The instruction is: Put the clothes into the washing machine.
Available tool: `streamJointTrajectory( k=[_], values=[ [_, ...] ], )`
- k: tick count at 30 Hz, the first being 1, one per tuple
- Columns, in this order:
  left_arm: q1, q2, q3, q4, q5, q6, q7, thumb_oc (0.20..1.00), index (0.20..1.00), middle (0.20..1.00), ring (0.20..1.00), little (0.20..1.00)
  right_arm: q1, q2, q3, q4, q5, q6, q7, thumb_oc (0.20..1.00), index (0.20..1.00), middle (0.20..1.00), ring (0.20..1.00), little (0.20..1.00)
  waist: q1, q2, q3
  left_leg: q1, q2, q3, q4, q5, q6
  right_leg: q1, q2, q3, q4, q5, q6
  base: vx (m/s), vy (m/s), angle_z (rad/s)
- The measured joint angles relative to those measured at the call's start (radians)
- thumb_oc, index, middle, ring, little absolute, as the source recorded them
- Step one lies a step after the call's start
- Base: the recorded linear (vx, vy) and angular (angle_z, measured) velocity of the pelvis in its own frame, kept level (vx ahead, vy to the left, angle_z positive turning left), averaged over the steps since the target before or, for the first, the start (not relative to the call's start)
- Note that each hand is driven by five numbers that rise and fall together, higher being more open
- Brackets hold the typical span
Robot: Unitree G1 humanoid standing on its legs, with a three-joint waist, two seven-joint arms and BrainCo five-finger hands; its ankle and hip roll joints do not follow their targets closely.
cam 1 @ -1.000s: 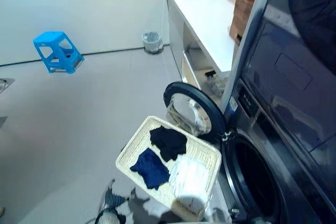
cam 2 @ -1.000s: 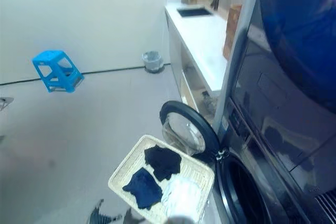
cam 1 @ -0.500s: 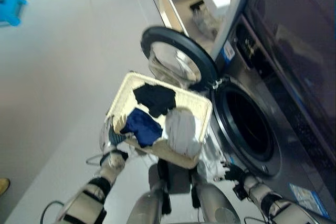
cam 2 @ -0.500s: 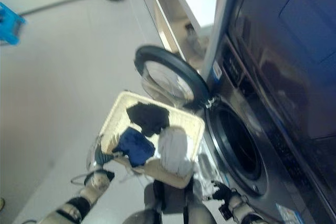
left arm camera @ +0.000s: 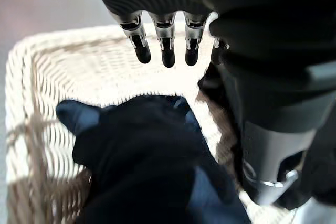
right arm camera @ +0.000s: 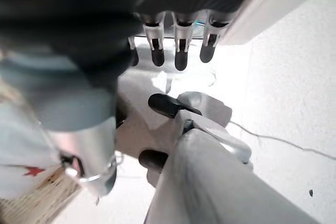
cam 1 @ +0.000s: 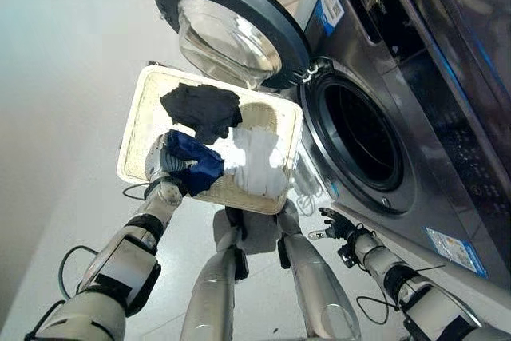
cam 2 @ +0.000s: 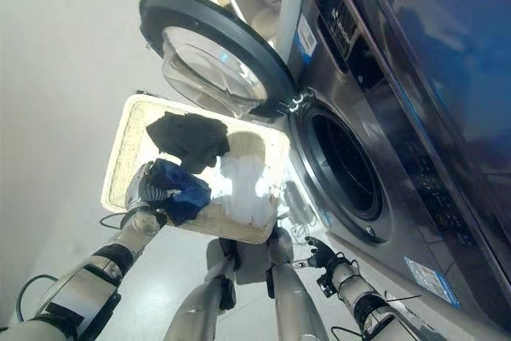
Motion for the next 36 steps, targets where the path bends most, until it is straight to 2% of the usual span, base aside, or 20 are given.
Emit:
streamJointTrajectory(
  k=[2,6,10,15,16,17,18,20,21,24,25,28,29,30,31,32,33,34,35,36],
  values=[
    [-0.048,0.007,-0.013,0.056,-0.037,0.058,-0.039,1.000,1.000,1.000,1.000,1.000,-0.013,-0.001,0.005,-0.025,0.015,-0.002,-0.013,1.000,1.000,1.000,1.000,1.000,-0.014,-0.013,0.001,-0.074,0.003,0.003,0.051,-0.013,0.005,-0.067,0.002,0.007,0.031,-0.002,0.003,-0.01,0.012,-0.08],
    [-0.086,0.017,-0.012,0.090,-0.077,0.125,-0.103,1.000,1.000,1.000,1.000,1.000,-0.014,-0.003,0.008,-0.045,0.042,-0.003,-0.026,1.000,1.000,1.000,1.000,1.000,-0.031,-0.025,0.001,-0.139,0.008,0.002,0.113,-0.035,0.009,-0.127,0.006,0.020,0.068,-0.004,0.009,-0.01,-0.003,-0.10],
    [-0.096,0.019,-0.012,0.098,-0.078,0.128,-0.112,1.000,1.000,1.000,1.000,1.000,-0.014,-0.003,0.009,-0.047,0.042,-0.003,-0.029,1.000,1.000,1.000,1.000,1.000,-0.031,-0.027,0.000,-0.147,0.008,0.001,0.121,-0.038,0.008,-0.136,0.006,0.022,0.075,-0.004,0.009,0.00,-0.001,-0.02],
    [-0.162,0.050,-0.019,0.102,-0.091,0.211,-0.165,1.000,1.000,1.000,1.000,1.000,-0.011,-0.023,0.040,-0.110,0.072,-0.004,-0.038,1.000,1.000,1.000,1.000,1.000,-0.052,-0.050,-0.003,-0.244,0.014,-0.001,0.196,-0.053,0.005,-0.232,0.002,0.023,0.135,-0.020,0.023,-0.01,-0.006,0.01],
    [-0.184,0.062,-0.046,0.106,-0.073,0.248,-0.186,1.000,1.000,1.000,1.000,1.000,-0.011,-0.029,0.042,-0.135,0.077,-0.007,-0.037,1.000,1.000,1.000,1.000,1.000,-0.055,-0.052,-0.009,-0.271,0.013,-0.002,0.212,-0.057,0.003,-0.258,0.002,0.023,0.149,-0.025,0.022,-0.02,-0.016,-0.10],
    [-0.230,0.078,-0.062,0.104,-0.007,0.314,-0.188,1.000,1.000,1.000,1.000,1.000,-0.023,-0.031,0.039,-0.143,0.081,-0.009,-0.038,1.000,1.000,1.000,1.000,1.000,-0.055,-0.067,-0.009,-0.305,0.015,0.005,0.225,-0.058,0.008,-0.296,-0.002,0.022,0.163,-0.019,0.021,-0.02,-0.016,-0.13],
    [-0.245,0.080,-0.074,0.104,0.024,0.345,-0.190,1.000,1.000,1.000,1.000,1.000,-0.025,-0.031,0.039,-0.143,0.082,-0.009,-0.037,1.000,1.000,1.000,1.000,1.000,-0.056,-0.067,-0.009,-0.312,0.016,0.005,0.231,-0.058,0.009,-0.303,-0.002,0.022,0.164,-0.016,0.022,-0.02,-0.011,-0.12],
    [-0.245,0.080,-0.074,0.104,0.024,0.345,-0.190,1.000,1.000,1.000,1.000,1.000,-0.025,-0.031,0.039,-0.143,0.082,-0.009,-0.037,1.000,1.000,1.000,1.000,1.000,-0.056,-0.067,-0.009,-0.312,0.016,0.005,0.231,-0.058,0.009,-0.303,-0.002,0.022,0.164,-0.016,0.022,0.00,-0.004,-0.02],
    [-0.275,0.098,-0.110,0.104,0.118,0.420,-0.229,1.000,1.000,1.000,1.000,1.000,-0.025,-0.033,0.042,-0.143,0.098,-0.009,-0.036,1.000,1.000,1.000,1.000,1.000,-0.057,-0.068,-0.009,-0.316,0.016,0.004,0.239,-0.060,0.010,-0.307,-0.004,0.018,0.166,-0.016,0.021,-0.01,-0.007,-0.05],
    [-0.275,0.098,-0.110,0.104,0.118,0.420,-0.229,1.000,1.000,1.000,1.000,1.000,-0.025,-0.033,0.042,-0.143,0.098,-0.009,-0.036,1.000,1.000,1.000,1.000,1.000,-0.057,-0.068,-0.009,-0.316,0.016,0.004,0.239,-0.060,0.010,-0.307,-0.004,0.018,0.166,-0.016,0.021,-0.01,-0.010,-0.05],
    [-0.283,0.107,-0.121,0.104,0.178,0.462,-0.256,1.000,1.000,1.000,1.000,1.000,-0.026,-0.037,0.044,-0.146,0.101,-0.011,-0.036,1.000,1.000,1.000,1.000,1.000,-0.063,-0.072,-0.010,-0.324,0.015,0.004,0.240,-0.060,0.010,-0.319,-0.015,-0.004,0.165,-0.016,0.022,-0.02,-0.024,-0.12],
    [-0.283,0.107,-0.121,0.104,0.178,0.462,-0.256,1.000,1.000,1.000,1.000,1.000,-0.026,-0.037,0.044,-0.146,0.101,-0.011,-0.036,1.000,1.000,1.000,1.000,1.000,-0.063,-0.072,-0.010,-0.324,0.015,0.004,0.240,-0.060,0.010,-0.319,-0.015,-0.004,0.165,-0.016,0.022,-0.01,-0.028,-0.03],
    [-0.288,0.117,-0.128,0.108,0.208,0.496,-0.258,0.228,0.228,0.228,0.228,0.228,-0.026,-0.039,0.047,-0.147,0.102,-0.012,-0.035,1.000,1.000,1.000,1.000,1.000,-0.081,-0.072,-0.010,-0.333,0.018,-0.002,0.246,-0.061,0.009,-0.323,-0.018,-0.022,0.165,-0.012,0.017,-0.02,-0.059,0.02],
    [-0.288,0.117,-0.128,0.108,0.208,0.496,-0.258,0.228,0.228,0.228,0.228,0.228,-0.026,-0.039,0.047,-0.147,0.102,-0.012,-0.035,1.000,1.000,1.000,1.000,1.000,-0.081,-0.072,-0.010,-0.333,0.018,-0.002,0.246,-0.061,0.009,-0.323,-0.018,-0.022,0.165,-0.012,0.017,-0.04,-0.113,-0.10],
    [-0.342,0.108,-0.268,0.132,0.312,0.553,-0.282,0.200,0.200,0.200,0.200,0.200,-0.037,-0.075,0.074,-0.137,0.124,-0.032,-0.029,1.000,1.000,1.000,1.000,1.000,-0.079,-0.083,-0.010,-0.376,0.031,-0.013,0.274,-0.075,0.004,-0.348,-0.007,-0.037,0.151,0.007,0.019,-0.02,-0.085,-0.17],
    [-0.377,0.136,-0.274,0.177,0.202,0.485,-0.231,0.200,0.200,0.200,0.200,0.200,-0.054,-0.069,0.078,-0.111,0.147,-0.047,-0.030,1.000,1.000,1.000,1.000,1.000,-0.074,-0.092,-0.010,-0.402,0.020,-0.070,0.299,-0.082,-0.004,-0.353,0.004,-0.042,0.139,0.016,0.015,-0.03,-0.106,-0.15],
    [-0.374,0.150,-0.222,0.190,0.141,0.427,-0.206,0.200,0.200,0.200,0.200,0.200,-0.056,-0.063,0.078,-0.110,0.156,-0.049,-0.031,1.000,1.000,1.000,1.000,1.000,-0.075,-0.092,-0.011,-0.401,0.017,-0.084,0.300,-0.083,-0.007,-0.350,0.005,-0.045,0.139,0.016,0.015,-0.02,-0.058,-0.03],
    [-0.356,0.165,-0.122,0.190,0.076,0.345,-0.185,0.200,0.200,0.200,0.200,0.200,-0.051,-0.059,0.078,-0.116,0.158,-0.050,-0.031,1.000,1.000,1.000,1.000,1.000,-0.076,-0.092,-0.011,-0.394,0.018,-0.086,0.297,-0.084,-0.008,-0.342,0.007,-0.046,0.138,0.016,0.015,-0.02,-0.044,0.04],
    [-0.341,0.173,-0.100,0.185,0.037,0.288,-0.166,0.200,0.200,0.200,0.200,0.200,-0.049,-0.059,0.079,-0.124,0.158,-0.050,-0.031,1.000,1.000,1.000,1.000,1.000,-0.074,-0.092,-0.011,-0.385,0.018,-0.086,0.294,-0.084,-0.008,-0.334,0.006,-0.047,0.135,0.017,0.014,0.00,0.000,0.00],
    [-0.341,0.173,-0.100,0.185,0.037,0.288,-0.166,0.200,0.200,0.200,0.200,0.200,-0.049,-0.059,0.079,-0.124,0.158,-0.050,-0.031,1.000,1.000,1.000,1.000,1.000,-0.074,-0.092,-0.011,-0.385,0.018,-0.086,0.294,-0.084,-0.008,-0.334,0.006,-0.047,0.135,0.017,0.014,-0.01,-0.021,0.07]
  ],
)
